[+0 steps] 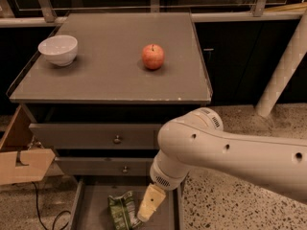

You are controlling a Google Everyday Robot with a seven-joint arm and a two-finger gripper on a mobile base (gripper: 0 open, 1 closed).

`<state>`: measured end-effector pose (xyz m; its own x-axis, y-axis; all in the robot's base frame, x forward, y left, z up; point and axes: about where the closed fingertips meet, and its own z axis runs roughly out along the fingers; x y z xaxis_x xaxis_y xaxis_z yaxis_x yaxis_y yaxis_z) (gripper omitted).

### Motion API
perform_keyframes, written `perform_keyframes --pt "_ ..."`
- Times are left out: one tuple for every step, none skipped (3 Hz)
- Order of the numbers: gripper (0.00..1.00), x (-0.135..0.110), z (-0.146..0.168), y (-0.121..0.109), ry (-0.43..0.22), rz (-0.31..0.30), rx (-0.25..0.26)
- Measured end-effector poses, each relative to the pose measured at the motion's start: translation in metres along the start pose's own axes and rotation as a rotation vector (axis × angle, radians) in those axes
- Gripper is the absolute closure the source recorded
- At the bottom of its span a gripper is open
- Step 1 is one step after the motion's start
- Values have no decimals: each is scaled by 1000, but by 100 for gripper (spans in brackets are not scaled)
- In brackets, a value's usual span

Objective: Pick green jalapeno chip bag from bottom drawer and place on counter

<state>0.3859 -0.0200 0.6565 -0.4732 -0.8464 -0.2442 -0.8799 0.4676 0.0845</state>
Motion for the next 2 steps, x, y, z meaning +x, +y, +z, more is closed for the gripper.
perform_keyframes --pt "0 0 1 0 0 3 -1" --pt "0 -6 26 6 -3 67 -41"
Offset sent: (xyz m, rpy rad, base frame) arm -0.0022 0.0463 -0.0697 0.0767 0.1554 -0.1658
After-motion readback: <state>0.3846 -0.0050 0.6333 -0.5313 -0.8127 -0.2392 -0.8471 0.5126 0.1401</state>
